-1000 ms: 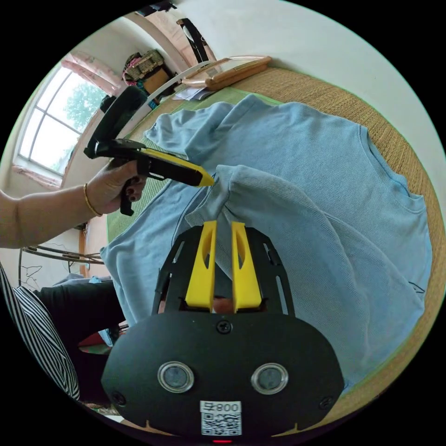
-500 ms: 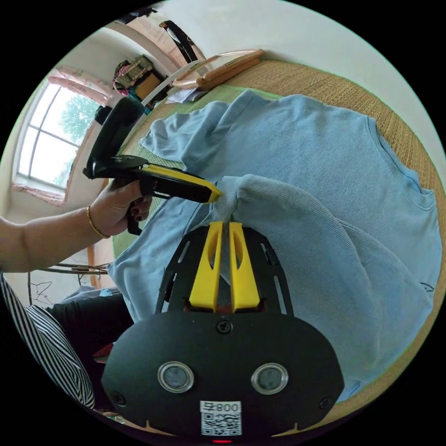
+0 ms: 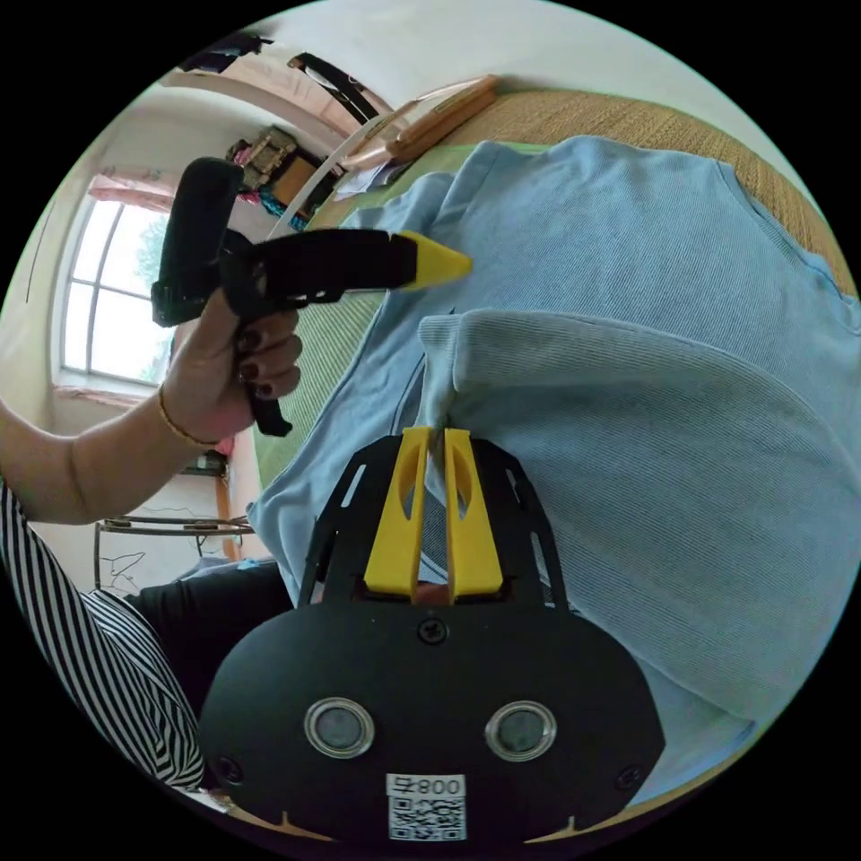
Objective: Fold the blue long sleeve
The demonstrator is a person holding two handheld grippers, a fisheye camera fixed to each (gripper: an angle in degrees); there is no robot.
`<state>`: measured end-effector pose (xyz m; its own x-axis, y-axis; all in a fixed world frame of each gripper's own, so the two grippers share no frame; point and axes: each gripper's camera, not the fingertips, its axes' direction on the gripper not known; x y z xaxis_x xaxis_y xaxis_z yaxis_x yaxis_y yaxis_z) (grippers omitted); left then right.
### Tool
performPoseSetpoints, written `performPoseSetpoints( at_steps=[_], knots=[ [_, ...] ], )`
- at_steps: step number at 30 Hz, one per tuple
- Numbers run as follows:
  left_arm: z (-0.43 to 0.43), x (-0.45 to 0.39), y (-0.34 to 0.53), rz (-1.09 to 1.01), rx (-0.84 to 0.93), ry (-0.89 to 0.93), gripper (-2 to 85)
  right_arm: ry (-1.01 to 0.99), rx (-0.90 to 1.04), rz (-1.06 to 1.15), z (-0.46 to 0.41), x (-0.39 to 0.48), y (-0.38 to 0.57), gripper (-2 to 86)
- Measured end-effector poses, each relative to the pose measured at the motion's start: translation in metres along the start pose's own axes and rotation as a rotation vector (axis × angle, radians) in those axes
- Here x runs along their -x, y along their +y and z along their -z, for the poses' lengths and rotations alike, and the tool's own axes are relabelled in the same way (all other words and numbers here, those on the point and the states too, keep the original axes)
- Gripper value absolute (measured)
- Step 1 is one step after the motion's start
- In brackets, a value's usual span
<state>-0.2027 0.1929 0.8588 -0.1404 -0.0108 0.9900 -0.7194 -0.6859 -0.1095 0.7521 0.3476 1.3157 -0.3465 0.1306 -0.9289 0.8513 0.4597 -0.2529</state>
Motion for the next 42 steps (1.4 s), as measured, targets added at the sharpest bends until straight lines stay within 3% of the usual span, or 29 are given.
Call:
performPoseSetpoints(
  at_steps=[4, 6, 12, 16, 20, 24, 31, 37, 42],
  knots=[
    [-0.044, 0.002, 0.003, -0.056, 0.157, -0.21, 0.2, -0.025, -0.039, -0.029, 0.018, 0.002, 0.005, 2.4],
    [-0.036, 0.013, 0.007, 0.005, 0.114, -0.132, 0.2, -0.011, -0.071, -0.037, 0.029, 0.006, 0.009, 2.2],
    [-0.03, 0.027, 0.023, 0.037, 0.11, -0.098, 0.2, -0.019, -0.008, -0.061, 0.003, -0.002, 0.013, 0.7],
    [0.007, 0.018, 0.036, 0.034, 0.004, -0.133, 0.3, 0.066, -0.039, -0.022, 0.023, 0.015, 0.004, 0.2],
    [0.001, 0.04, 0.062, 0.104, 0.105, -0.126, 0.4, 0.051, 0.045, 0.001, 0.001, 0.014, -0.004, 0.1],
    [0.073, 0.069, 0.113, 0.267, -0.099, -0.113, 1.0, 0.047, 0.008, -0.062, 0.025, 0.009, -0.006, 0.1],
    [0.24, 0.185, 0.216, 0.68, -0.413, -0.303, 5.6, -0.017, -0.032, -0.053, 0.051, 0.017, -0.019, 0.1],
    [0.285, 0.278, 0.257, 0.935, -0.59, -0.119, 7.2, -0.048, 0.013, 0.003, 0.035, 0.04, -0.058, 0.1],
    [0.287, 0.303, 0.268, 0.978, -0.648, -0.021, 4.5, -0.054, 0.028, 0.001, 0.023, 0.053, -0.078, 0.1]
  ],
)
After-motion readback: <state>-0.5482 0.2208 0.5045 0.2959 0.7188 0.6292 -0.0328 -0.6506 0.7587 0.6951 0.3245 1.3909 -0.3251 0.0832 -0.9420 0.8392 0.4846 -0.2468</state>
